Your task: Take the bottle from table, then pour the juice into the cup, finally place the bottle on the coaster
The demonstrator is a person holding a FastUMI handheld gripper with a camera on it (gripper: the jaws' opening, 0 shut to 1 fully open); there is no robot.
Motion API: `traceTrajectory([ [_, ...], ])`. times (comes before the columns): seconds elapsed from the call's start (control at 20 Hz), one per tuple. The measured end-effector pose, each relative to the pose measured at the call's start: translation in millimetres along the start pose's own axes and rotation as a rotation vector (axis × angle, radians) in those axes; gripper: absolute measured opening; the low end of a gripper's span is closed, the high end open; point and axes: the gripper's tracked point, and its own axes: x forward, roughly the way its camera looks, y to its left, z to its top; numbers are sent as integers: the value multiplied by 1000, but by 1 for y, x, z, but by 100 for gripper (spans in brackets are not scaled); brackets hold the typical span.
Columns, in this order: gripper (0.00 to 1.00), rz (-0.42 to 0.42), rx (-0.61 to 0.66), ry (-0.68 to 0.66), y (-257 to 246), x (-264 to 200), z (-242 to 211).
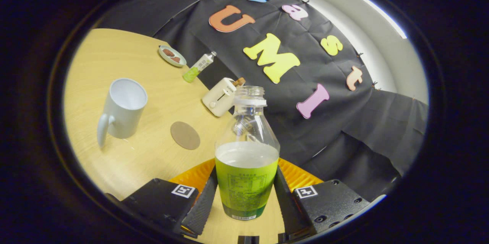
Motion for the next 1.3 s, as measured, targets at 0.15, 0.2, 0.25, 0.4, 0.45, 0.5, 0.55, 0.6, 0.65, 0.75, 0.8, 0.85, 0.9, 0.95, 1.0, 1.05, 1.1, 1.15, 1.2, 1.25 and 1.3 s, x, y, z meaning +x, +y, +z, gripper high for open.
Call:
traceTrajectory([
  [0.15,80,-41,-69,-10,-9,1,3],
  [0.2,80,-57,-95,-17,-13,2,6],
  [0.25,80,-68,-128,-22,-15,3,7],
  [0.4,80,-55,-187,-20,-9,4,6],
  [0.45,80,-53,-200,-16,-9,4,4],
  [0.5,80,-53,-216,-14,-8,4,5],
  [0.55,80,-50,-234,-14,-8,4,5],
  [0.6,80,-39,-249,-18,-6,5,6],
  [0.65,80,-34,-264,-16,-3,6,7],
  [0.75,80,-43,-301,-16,-2,9,10],
  [0.8,80,-50,-323,-19,-2,10,11],
  [0.85,80,-58,-350,-21,-2,11,12],
  [0.9,80,-67,-379,-31,-2,11,15],
  [0.95,80,-70,-406,-38,-1,12,17],
  [1.0,80,-69,-421,-44,2,11,19],
  [1.05,80,-69,-423,-52,3,11,22],
  [1.1,80,-65,-416,-54,4,12,23],
  [1.15,80,-65,-414,-51,4,14,23],
  [1.2,80,-74,-422,-51,3,15,24],
  [1.25,80,-86,-441,-58,1,15,26],
  [1.3,80,-95,-458,-60,1,15,28],
])
